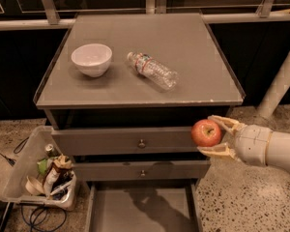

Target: Pick apple from bottom drawer and place on counter

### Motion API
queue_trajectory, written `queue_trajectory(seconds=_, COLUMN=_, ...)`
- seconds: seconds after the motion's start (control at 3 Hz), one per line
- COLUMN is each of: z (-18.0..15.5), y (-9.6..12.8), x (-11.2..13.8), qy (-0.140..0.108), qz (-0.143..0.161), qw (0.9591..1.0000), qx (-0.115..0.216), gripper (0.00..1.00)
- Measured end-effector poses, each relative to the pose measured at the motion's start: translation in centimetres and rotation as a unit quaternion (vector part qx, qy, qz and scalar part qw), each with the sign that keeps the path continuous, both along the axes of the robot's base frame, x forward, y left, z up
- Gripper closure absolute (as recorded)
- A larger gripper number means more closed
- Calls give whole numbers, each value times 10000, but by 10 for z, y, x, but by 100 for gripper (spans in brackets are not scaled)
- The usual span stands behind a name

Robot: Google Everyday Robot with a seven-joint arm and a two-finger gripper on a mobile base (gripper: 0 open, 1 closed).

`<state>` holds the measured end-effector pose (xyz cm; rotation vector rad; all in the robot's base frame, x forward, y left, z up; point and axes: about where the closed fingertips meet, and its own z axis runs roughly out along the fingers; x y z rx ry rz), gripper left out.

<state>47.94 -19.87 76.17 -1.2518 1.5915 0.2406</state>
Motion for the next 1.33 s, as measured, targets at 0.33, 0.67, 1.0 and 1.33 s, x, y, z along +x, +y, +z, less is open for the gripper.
queue_trajectory(seconds=0.33, z=0, y=0, x=0, qy=0, qz=0, qw=10000, qx=0, gripper=100)
queue_trajectory(seconds=0.67, z=25, y=15, x=15, qy=-142, qz=89, qw=9992, qx=-362, gripper=100)
queue_trajectory(seconds=1.0, z=79, y=37, x=34, qy=-375, qz=199, qw=9957, qx=-826, gripper=100)
queue_trajectory(seconds=1.33, z=140, y=56, x=52, qy=-651, qz=296, qw=9911, qx=-1122, gripper=100)
